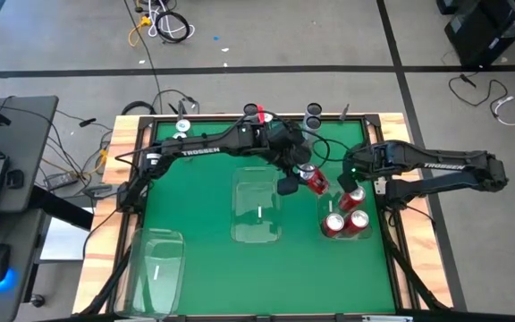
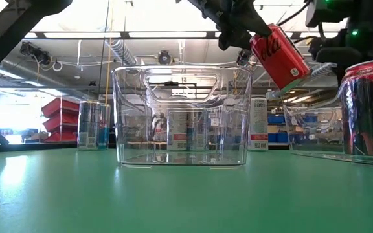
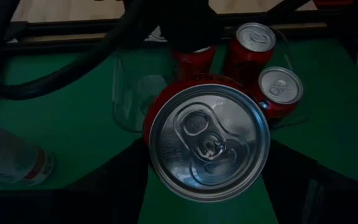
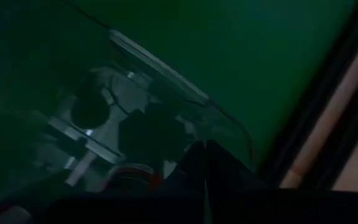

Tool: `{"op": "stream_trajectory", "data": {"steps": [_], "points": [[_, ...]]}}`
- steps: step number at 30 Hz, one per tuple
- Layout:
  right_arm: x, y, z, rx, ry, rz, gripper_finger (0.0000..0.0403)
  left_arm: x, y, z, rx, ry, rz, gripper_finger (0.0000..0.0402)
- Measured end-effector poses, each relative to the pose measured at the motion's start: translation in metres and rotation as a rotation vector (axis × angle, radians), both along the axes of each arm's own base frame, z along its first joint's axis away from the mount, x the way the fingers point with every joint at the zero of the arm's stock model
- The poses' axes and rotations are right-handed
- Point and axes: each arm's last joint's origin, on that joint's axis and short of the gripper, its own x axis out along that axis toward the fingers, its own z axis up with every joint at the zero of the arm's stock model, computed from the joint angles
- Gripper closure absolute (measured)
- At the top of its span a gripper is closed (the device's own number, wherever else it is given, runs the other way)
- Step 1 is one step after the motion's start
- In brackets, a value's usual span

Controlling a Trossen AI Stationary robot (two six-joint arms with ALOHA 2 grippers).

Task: Sort soda cans
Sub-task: Put the red-black soda can into the top right transparent bin

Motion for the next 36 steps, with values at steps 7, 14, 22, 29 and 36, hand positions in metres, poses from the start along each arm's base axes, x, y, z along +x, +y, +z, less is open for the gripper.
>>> {"op": "stream_trajectory", "data": {"steps": [7,14,22,29,36], "points": [[-0.014,0.000,-0.001,-0.039,0.126,-0.113,0.0402,0.001,0.000,0.001,0.003,-0.009,0.001,0.0141],[-0.014,-0.005,-0.004,-0.037,0.180,-0.161,0.0402,0.003,-0.002,-0.003,0.002,-0.005,-0.002,0.0141],[-0.001,-0.010,-0.010,-0.019,0.188,-0.115,0.0402,0.004,-0.001,-0.005,0.004,0.006,0.002,0.0142],[0.008,-0.011,-0.009,0.007,0.088,-0.057,0.0402,0.002,-0.001,-0.007,0.005,0.026,-0.002,0.0142],[0.010,-0.010,-0.006,0.020,0.016,-0.018,0.0402,0.001,-0.003,-0.009,0.006,0.058,0.001,0.0142]]}}
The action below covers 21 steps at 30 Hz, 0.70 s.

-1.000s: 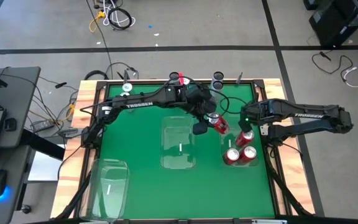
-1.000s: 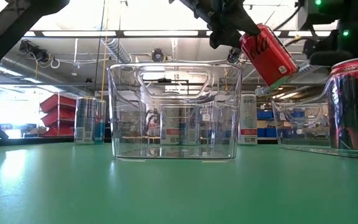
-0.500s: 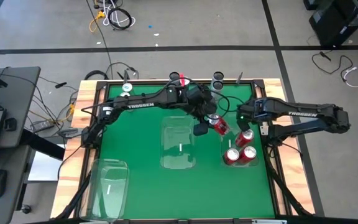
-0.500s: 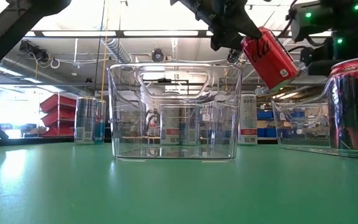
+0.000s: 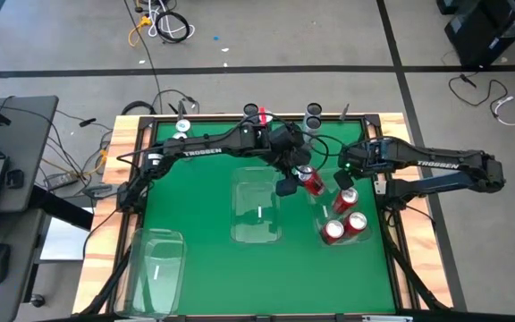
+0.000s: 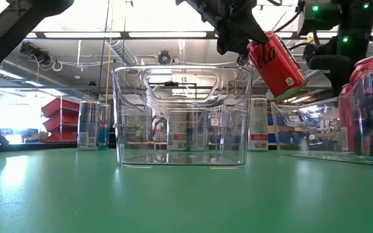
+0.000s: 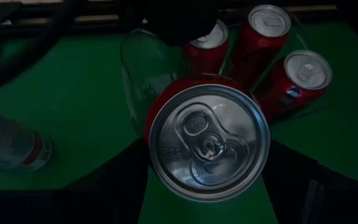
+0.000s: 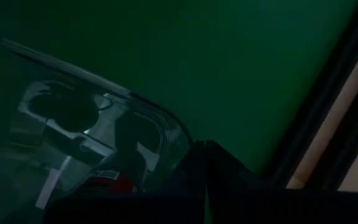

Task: Sort soda cans
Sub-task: Put the red-black soda can into the top right transparent bin

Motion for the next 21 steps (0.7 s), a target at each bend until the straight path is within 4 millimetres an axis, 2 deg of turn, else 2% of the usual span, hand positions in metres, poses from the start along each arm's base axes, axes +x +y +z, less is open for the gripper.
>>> {"op": "stream_trajectory", "data": {"steps": [7,13,19,21], "points": [[-0.011,0.003,0.009,-0.016,-0.073,0.003,0.0401,0.001,-0.019,0.000,0.019,0.001,-0.056,0.0142],[-0.015,0.003,0.029,-0.081,-0.150,0.016,0.0402,0.004,-0.042,0.005,0.078,-0.034,-0.114,0.0142],[-0.017,0.003,0.051,-0.133,-0.215,0.048,0.0402,0.012,-0.043,0.006,0.112,-0.101,-0.090,0.0142],[-0.017,0.003,0.057,-0.145,-0.231,0.058,0.0402,0.014,-0.043,-0.002,0.110,-0.074,-0.090,0.0142]]}}
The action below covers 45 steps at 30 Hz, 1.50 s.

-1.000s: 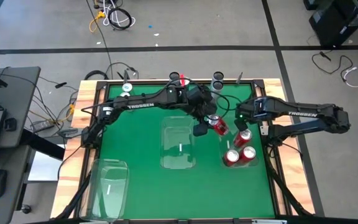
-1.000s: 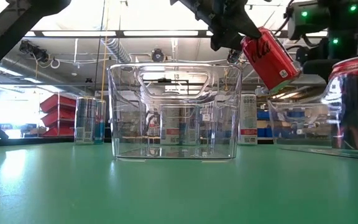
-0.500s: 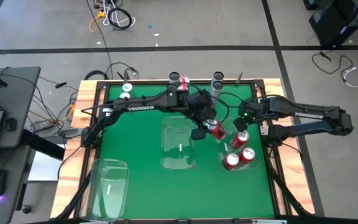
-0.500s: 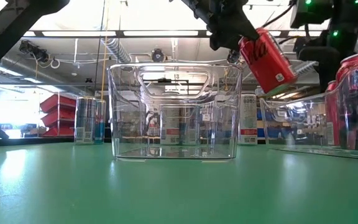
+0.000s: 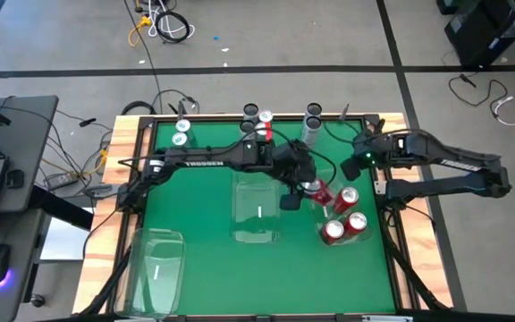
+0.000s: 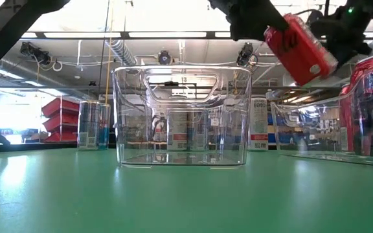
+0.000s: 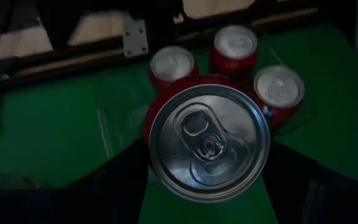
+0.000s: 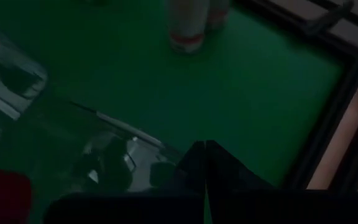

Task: Sort soda cans
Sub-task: Put the red-black soda can into the top right transparent bin

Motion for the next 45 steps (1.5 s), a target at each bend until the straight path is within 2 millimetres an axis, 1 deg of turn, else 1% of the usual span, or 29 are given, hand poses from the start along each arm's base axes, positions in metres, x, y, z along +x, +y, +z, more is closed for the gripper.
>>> {"op": "stream_trajectory", "data": {"steps": [2,4,7,10,13,16,18,20,23,26,30,33,37,41,45], "points": [[0.000,0.000,0.005,-0.013,-0.012,0.014,0.0402,0.003,0.000,-0.006,-0.001,0.012,-0.002,0.0142],[0.002,0.002,0.011,-0.025,-0.035,0.035,0.0402,0.007,0.000,-0.017,-0.002,0.045,-0.003,0.0142],[0.004,0.004,0.017,-0.043,-0.067,0.076,0.0402,0.010,0.000,-0.025,-0.004,0.067,-0.005,0.0142],[0.006,0.010,0.025,-0.064,-0.138,0.144,0.0402,0.011,0.000,-0.030,-0.005,0.081,-0.004,0.0142],[0.010,0.020,0.031,-0.060,-0.230,0.257,0.0403,0.013,0.000,-0.035,-0.006,0.090,-0.003,0.0142],[0.011,0.035,0.037,-0.056,-0.310,0.377,0.0403,0.014,0.000,-0.036,-0.009,0.086,-0.001,0.0142],[0.011,0.046,0.037,-0.066,-0.350,0.443,0.0403,0.015,0.000,-0.037,-0.012,0.087,-0.001,0.0142],[0.009,0.057,0.032,-0.084,-0.364,0.498,0.0403,0.015,0.000,-0.037,-0.014,0.089,-0.001,0.0142],[0.012,0.076,0.018,-0.104,-0.399,0.565,0.0403,0.015,0.000,-0.037,-0.025,0.092,0.009,0.0142],[0.022,0.096,0.005,-0.130,-0.460,0.624,0.0403,0.015,0.000,-0.038,-0.029,0.095,0.012,0.0142],[0.037,0.115,-0.001,-0.193,-0.498,0.638,0.0403,0.014,-0.001,-0.038,-0.058,0.104,0.016,0.0142],[0.047,0.121,-0.008,-0.219,-0.465,0.636,0.0403,0.016,-0.001,-0.041,-0.067,0.109,0.013,0.0142],[0.056,0.125,-0.016,-0.252,-0.430,0.606,0.0403,0.018,-0.002,-0.047,-0.077,0.117,0.007,0.0142],[0.061,0.126,-0.021,-0.261,-0.410,0.593,0.0403,0.020,-0.004,-0.052,-0.092,0.127,-0.006,0.0142],[0.062,0.124,-0.028,-0.245,-0.354,0.568,0.0403,0.021,-0.006,-0.055,-0.098,0.139,-0.015,0.0142]]}}
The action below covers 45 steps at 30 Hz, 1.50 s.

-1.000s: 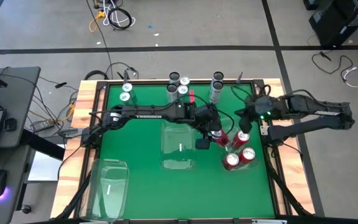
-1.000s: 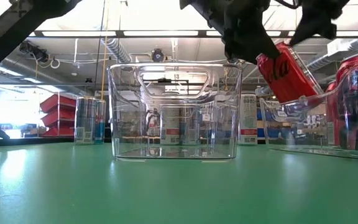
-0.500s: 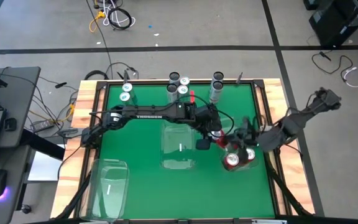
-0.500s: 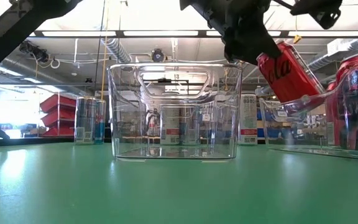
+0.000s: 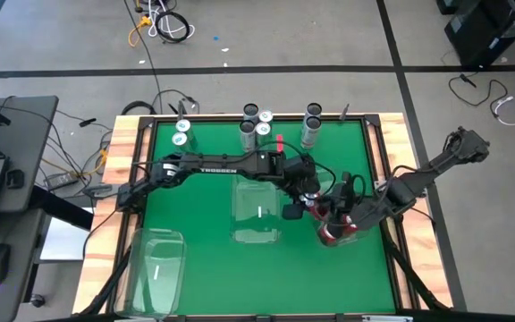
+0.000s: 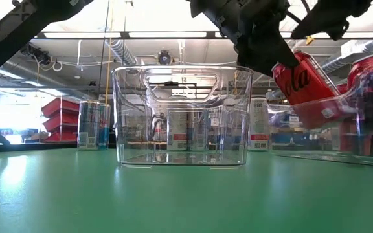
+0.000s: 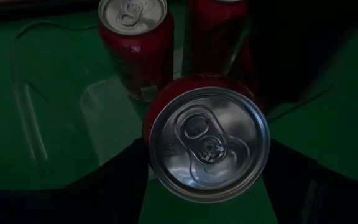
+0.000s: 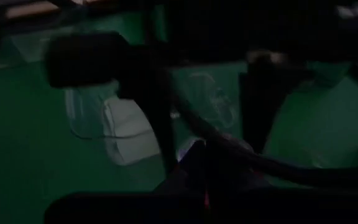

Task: Sort soda cans
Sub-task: Put the red-black soda can into the top right transparent bin

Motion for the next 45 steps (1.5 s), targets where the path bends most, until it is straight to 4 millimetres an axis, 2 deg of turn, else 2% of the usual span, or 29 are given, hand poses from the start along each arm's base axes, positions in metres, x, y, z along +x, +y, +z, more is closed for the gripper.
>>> {"op": "stream_trajectory", "data": {"steps": [14,24,36,45], "points": [[-0.003,-0.002,-0.009,0.068,0.092,-0.022,0.0403,0.001,0.000,0.000,-0.005,-0.013,0.011,0.0142],[0.002,-0.002,-0.007,0.047,0.056,-0.019,0.0403,0.003,-0.001,-0.004,-0.026,-0.007,-0.004,0.0142],[0.010,0.000,-0.021,0.075,0.152,-0.034,0.0403,0.002,-0.001,-0.007,-0.021,0.013,0.001,0.0146],[0.007,0.000,-0.024,0.105,0.195,-0.045,0.0403,0.003,-0.003,-0.006,-0.020,0.004,-0.002,0.0122]]}}
